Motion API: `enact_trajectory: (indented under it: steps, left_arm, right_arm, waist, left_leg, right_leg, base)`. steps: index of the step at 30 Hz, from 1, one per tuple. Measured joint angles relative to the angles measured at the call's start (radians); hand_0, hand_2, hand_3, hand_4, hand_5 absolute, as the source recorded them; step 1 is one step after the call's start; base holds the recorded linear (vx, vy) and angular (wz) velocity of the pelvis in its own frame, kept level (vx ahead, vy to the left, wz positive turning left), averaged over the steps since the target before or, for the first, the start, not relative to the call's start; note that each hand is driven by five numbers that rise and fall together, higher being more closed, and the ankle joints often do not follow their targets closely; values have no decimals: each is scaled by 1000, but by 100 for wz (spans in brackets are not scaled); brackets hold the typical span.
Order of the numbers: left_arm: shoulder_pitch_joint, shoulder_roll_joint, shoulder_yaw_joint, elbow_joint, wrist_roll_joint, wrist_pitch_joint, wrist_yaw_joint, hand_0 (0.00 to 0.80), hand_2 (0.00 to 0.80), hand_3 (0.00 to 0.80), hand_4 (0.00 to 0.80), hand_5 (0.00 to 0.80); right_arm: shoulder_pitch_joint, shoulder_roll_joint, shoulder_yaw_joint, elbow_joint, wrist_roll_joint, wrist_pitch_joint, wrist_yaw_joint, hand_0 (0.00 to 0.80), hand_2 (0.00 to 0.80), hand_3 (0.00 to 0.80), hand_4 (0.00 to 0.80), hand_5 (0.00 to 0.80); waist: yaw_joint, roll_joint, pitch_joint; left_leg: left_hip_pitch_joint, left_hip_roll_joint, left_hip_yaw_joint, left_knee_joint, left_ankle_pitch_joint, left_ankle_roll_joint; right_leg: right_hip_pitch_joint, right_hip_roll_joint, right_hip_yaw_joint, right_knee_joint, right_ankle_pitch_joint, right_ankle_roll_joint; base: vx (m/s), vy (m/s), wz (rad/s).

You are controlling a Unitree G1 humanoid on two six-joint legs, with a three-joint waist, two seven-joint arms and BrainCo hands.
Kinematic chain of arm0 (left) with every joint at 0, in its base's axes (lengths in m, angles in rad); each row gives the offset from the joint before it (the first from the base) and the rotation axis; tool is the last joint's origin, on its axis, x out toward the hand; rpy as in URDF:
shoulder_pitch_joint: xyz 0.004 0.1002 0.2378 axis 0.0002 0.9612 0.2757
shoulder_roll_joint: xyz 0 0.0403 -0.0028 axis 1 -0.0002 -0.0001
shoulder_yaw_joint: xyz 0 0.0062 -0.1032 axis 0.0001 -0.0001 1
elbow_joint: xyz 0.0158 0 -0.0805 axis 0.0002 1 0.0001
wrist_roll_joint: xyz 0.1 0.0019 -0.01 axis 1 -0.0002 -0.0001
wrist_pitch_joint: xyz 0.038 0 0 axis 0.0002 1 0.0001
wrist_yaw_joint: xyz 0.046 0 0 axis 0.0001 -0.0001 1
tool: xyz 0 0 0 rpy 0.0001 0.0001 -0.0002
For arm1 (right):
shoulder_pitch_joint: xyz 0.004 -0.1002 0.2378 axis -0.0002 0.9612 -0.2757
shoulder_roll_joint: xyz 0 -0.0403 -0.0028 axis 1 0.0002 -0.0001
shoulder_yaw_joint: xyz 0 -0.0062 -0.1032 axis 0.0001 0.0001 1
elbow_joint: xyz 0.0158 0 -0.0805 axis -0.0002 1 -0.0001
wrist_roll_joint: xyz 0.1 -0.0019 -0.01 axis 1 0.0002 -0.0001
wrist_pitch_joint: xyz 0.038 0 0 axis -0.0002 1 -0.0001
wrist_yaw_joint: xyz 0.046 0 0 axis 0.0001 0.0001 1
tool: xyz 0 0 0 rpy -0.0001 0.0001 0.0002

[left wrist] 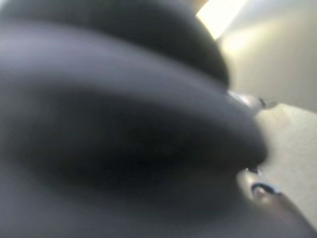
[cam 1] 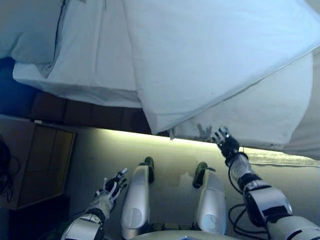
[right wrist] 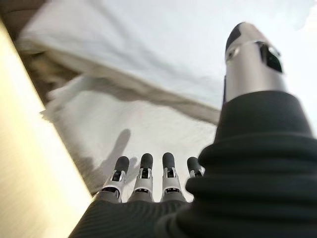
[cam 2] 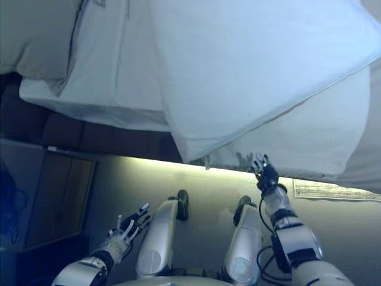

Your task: Make the bed neatly

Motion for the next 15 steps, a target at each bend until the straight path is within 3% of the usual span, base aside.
enact_trajectory:
  steps: [8,15]
  left_arm:
    - [22,1,-18,-33,-63,-10,-39,0,0,0,0,0]
    - [47,6,-17,-49,-91,-36,-85,0,0,0,0,0]
  right_arm:
    - [-140,-191,-12,-2,-1,51,-29,0,0,0,0,0]
    - [-269,-256,14,-2,-1,60,-44,0,0,0,0,0]
  waist:
    - [23,24,30]
    - [46,48,55]
  left_leg:
    - [-121,-2,-27,94,-11,-2]
    - [-186,-6,-36,116,-6,1]
  right_leg:
    - [-117,-11,6,103,-27,-10]
    - [-180,-11,7,132,-29,-16]
  base:
    - [36,-1,5]
    - [43,4,3]
